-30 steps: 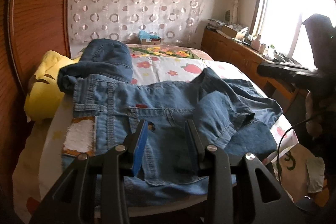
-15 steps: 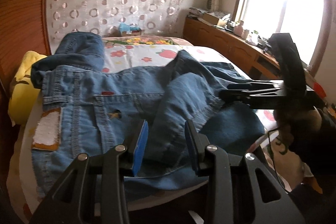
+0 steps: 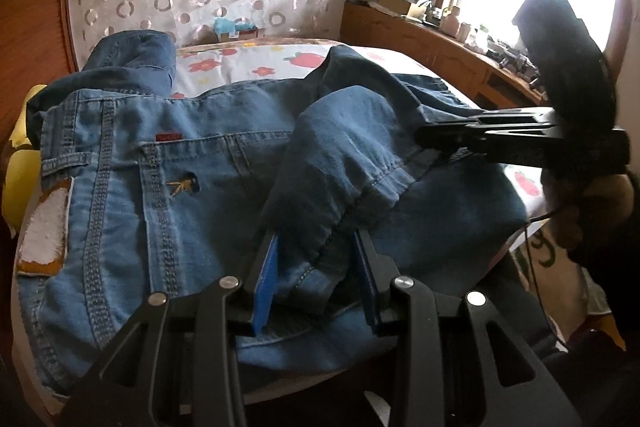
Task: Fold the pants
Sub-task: 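Carry the held leg over the jeans toward the left gripper, then open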
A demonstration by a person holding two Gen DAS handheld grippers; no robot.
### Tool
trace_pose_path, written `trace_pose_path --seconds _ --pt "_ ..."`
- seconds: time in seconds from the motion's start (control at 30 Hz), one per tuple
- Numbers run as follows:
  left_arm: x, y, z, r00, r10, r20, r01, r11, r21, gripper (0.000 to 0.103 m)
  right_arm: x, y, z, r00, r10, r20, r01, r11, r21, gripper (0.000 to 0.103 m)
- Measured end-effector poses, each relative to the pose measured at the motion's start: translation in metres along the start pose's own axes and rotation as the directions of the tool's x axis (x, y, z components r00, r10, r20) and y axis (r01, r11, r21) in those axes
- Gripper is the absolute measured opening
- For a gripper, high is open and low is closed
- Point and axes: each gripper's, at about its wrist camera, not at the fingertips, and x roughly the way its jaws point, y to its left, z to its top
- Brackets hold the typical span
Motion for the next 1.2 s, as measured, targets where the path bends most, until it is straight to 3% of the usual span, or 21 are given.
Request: trace_pose_path --seconds 0.07,0.2,0.3,0.47,0.67,0.9,1.13,1.2 --pt "-0.001 0.0 -0.001 1.0 -0.013 0.016 0.013 1.0 0.005 0.034 -0.002 0.006 0.001 1.0 0.004 0.007 -0.003 0.999 -0.042 0.004" --pt "-0.005 0.006 -0.001 0.999 -0.011 0.034 0.012 1.0 -0.004 0.014 -0.01 0.01 0.008 0.999 0.011 0.038 -0.009 0.998 -0.062 0.002" --pt "-0.016 0.009 0.001 0.998 -0.007 0.066 0.008 1.0 -0.007 0.011 -0.022 0.014 0.02 0.996 0.028 0.083 -0.022 0.997 -0.068 0.002" --pt "-0.068 0.027 0.011 0.984 -0.036 0.175 0.05 0.996 -0.078 0.01 -0.041 0.033 0.053 0.988 0.049 0.147 -0.029 0.99 -0.135 0.002" --pt "-0.115 0.042 0.01 0.967 0.036 0.254 -0.014 0.996 -0.087 0.01 -0.042 0.079 0.094 0.979 0.094 0.182 -0.049 0.97 -0.238 0.002" --pt "-0.118 0.077 -0.012 0.971 0.1 0.219 -0.067 0.986 -0.153 0.011 -0.012 0.139 0.14 0.975 0.158 0.153 -0.102 0.94 -0.325 0.002" --pt "-0.108 0.096 -0.034 0.979 0.12 0.162 -0.086 0.976 -0.201 0.014 0.056 0.188 0.156 0.985 0.158 0.067 -0.121 0.919 -0.375 0.002" --pt "-0.108 0.096 -0.035 0.979 0.131 0.155 -0.097 0.973 -0.207 0.02 0.074 0.196 0.155 0.989 0.14 0.039 -0.115 0.919 -0.376 0.002"
